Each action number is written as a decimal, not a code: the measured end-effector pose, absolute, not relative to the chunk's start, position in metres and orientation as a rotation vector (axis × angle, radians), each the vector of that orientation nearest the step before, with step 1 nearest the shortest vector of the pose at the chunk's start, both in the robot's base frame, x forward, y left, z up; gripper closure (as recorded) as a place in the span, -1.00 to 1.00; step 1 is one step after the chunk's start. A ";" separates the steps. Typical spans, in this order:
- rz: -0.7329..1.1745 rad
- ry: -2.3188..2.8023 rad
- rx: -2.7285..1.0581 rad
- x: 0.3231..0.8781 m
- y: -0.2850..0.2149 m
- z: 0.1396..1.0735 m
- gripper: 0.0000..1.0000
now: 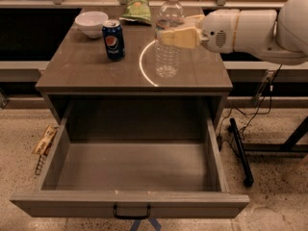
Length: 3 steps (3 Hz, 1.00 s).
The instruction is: Place water bottle into top drawer
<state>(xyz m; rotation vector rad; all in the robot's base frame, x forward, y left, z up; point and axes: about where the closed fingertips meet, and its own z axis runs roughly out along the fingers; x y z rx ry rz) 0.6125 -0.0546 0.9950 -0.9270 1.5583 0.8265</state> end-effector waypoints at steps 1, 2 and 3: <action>0.826 1.559 -0.926 0.613 -0.055 0.995 1.00; 0.836 1.581 -0.900 0.592 -0.047 0.993 1.00; 0.872 1.541 -0.896 0.558 -0.025 0.985 1.00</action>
Offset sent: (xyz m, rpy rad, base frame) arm -0.0382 0.0095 -0.0051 0.0065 0.0547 -0.0361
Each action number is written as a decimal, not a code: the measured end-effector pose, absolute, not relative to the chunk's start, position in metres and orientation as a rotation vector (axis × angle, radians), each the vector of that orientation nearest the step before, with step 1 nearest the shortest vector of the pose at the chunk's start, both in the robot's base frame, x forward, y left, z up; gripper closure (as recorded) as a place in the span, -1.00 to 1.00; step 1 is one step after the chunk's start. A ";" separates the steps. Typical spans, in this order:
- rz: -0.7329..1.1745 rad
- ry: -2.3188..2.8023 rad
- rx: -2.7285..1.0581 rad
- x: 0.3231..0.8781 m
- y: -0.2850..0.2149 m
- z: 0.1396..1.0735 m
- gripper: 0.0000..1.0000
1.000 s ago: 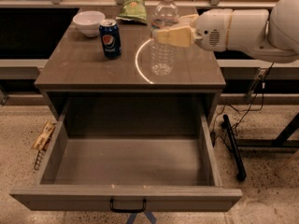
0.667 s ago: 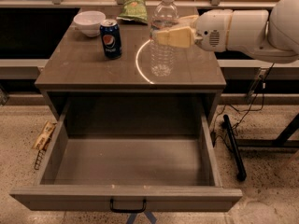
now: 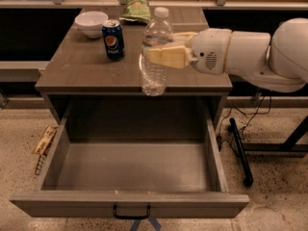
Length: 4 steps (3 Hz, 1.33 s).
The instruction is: Place water bottle into top drawer
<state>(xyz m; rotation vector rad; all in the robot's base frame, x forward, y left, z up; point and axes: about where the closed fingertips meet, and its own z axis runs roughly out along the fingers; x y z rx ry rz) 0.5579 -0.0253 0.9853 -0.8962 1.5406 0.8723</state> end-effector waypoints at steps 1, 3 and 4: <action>0.915 1.480 -0.920 0.533 0.004 0.963 1.00; 0.908 1.366 -1.097 0.501 0.052 0.897 1.00; 0.904 1.357 -1.111 0.499 0.055 0.893 1.00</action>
Offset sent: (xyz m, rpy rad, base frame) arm -0.0626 0.0866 -0.1030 -0.0267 -0.1814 0.2270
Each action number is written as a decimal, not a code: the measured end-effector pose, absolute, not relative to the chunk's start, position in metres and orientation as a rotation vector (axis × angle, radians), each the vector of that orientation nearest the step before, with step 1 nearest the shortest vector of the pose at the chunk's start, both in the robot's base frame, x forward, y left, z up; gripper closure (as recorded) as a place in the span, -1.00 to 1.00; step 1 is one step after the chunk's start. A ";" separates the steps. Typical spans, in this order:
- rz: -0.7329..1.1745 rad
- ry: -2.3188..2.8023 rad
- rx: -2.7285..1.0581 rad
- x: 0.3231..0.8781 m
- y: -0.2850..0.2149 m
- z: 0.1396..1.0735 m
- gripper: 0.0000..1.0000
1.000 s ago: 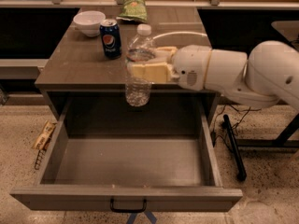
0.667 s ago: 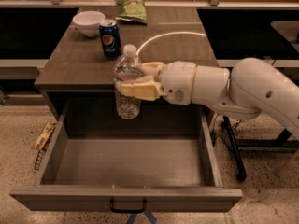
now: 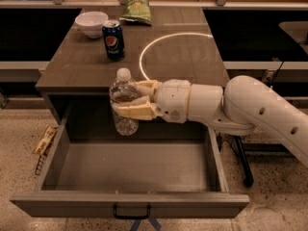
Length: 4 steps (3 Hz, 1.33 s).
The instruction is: Place water bottle into top drawer
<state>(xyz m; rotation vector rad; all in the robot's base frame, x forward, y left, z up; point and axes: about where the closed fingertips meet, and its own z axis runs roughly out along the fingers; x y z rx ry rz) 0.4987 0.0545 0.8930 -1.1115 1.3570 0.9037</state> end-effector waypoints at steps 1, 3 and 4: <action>0.910 1.374 -1.105 0.495 0.058 0.876 1.00; 0.955 1.375 -1.188 0.498 0.085 0.792 1.00; 0.976 1.352 -1.215 0.502 0.099 0.770 1.00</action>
Offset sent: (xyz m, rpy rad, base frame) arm -0.0019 0.0200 -0.1064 -0.0492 0.0503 0.0263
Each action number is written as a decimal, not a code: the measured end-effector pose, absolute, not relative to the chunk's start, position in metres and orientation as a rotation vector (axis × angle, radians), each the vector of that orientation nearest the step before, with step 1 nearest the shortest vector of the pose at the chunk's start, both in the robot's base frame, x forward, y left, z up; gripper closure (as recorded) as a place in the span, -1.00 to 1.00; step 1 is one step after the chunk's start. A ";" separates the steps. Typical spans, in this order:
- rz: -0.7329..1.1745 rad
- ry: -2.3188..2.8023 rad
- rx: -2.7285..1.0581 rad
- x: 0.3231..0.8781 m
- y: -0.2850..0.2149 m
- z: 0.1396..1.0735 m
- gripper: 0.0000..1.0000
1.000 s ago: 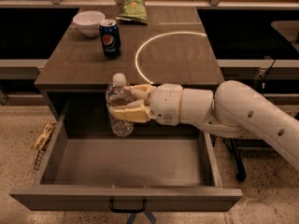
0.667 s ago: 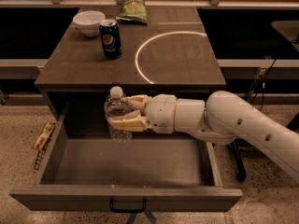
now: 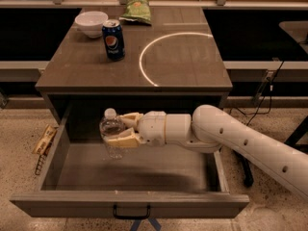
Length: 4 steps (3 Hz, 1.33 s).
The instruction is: Place water bottle into top drawer
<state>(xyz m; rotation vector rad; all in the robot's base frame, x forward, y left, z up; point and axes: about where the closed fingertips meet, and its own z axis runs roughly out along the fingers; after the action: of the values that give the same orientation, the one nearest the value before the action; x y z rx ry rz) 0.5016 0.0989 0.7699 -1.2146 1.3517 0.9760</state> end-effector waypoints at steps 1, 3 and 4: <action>0.984 1.344 -1.222 0.504 0.113 0.751 1.00; 0.958 1.381 -1.231 0.501 0.131 0.714 1.00; 0.930 1.405 -1.237 0.501 0.132 0.707 0.62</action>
Offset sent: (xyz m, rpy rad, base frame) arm 0.0048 0.0309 -0.0616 -0.0487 -0.0056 -0.0191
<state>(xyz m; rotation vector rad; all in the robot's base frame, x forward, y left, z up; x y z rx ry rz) 0.5005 0.1324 0.7067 -1.2367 1.4053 0.9300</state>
